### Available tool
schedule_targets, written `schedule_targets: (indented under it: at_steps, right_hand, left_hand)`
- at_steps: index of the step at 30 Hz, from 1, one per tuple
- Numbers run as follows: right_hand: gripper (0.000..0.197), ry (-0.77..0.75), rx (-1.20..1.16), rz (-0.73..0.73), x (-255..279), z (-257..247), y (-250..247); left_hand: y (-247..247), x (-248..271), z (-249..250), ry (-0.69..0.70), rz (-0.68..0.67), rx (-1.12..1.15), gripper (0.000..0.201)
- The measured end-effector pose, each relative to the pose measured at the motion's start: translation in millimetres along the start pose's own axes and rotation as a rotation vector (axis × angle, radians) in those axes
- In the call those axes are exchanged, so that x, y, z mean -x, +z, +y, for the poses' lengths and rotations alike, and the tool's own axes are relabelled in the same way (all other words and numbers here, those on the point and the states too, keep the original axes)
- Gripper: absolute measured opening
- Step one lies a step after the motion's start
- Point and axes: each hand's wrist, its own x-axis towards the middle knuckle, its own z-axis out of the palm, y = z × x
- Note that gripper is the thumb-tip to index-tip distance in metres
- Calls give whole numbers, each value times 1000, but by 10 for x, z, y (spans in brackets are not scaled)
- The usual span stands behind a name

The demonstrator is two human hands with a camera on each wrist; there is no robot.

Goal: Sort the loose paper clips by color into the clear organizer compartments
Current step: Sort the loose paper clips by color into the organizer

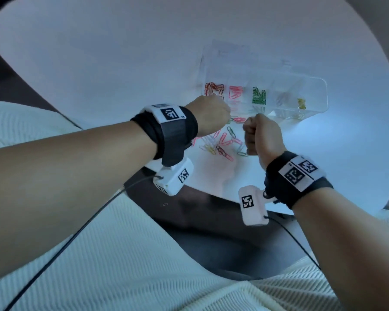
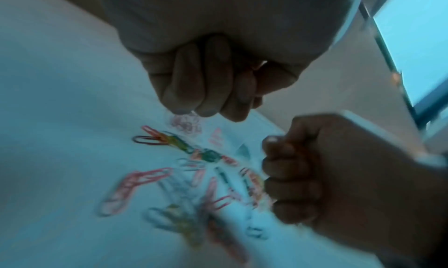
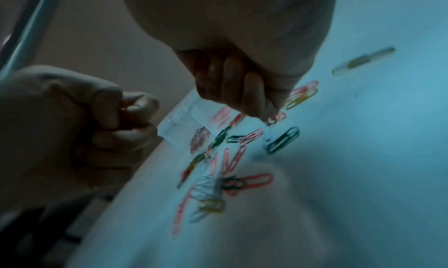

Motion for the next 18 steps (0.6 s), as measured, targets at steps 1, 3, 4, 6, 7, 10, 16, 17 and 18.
schedule_targets:
  at_steps: [1, 3, 4, 6, 7, 10, 16, 17, 18]
  right_hand:
    - [22, 75, -178, -60, 20, -6, 1]
    - [28, 177, -398, -149, 36, -27, 7]
    - [32, 196, -464, -187, 47, -61, 12]
    - [32, 201, -587, -246, 55, -153, 24]
    - [32, 199, -642, -259, 53, -207, 35]
    - [42, 217, -734, -266, 25, -348, 81]
    - [45, 216, -771, -259, 39, -568, 157]
    - [45, 222, -791, -241, 47, -608, 170]
    - [47, 224, -811, -227, 50, -648, 187]
  left_hand:
    - [-38, -4, 42, 10, 15, 141, 38]
    - [-123, 20, 103, 9, 7, 512, 40]
    - [-168, 51, 133, 22, 10, 667, 40]
    - [-254, 95, 178, 34, 87, 823, 32]
    - [-288, 105, 192, 41, 136, 882, 29]
    - [-363, 109, 214, 67, 243, 1035, 27]
    - [-450, 89, 213, 153, 263, 1200, 26]
    - [-455, 93, 215, 145, 252, 1221, 26]
    - [-455, 96, 212, 133, 246, 1235, 26]
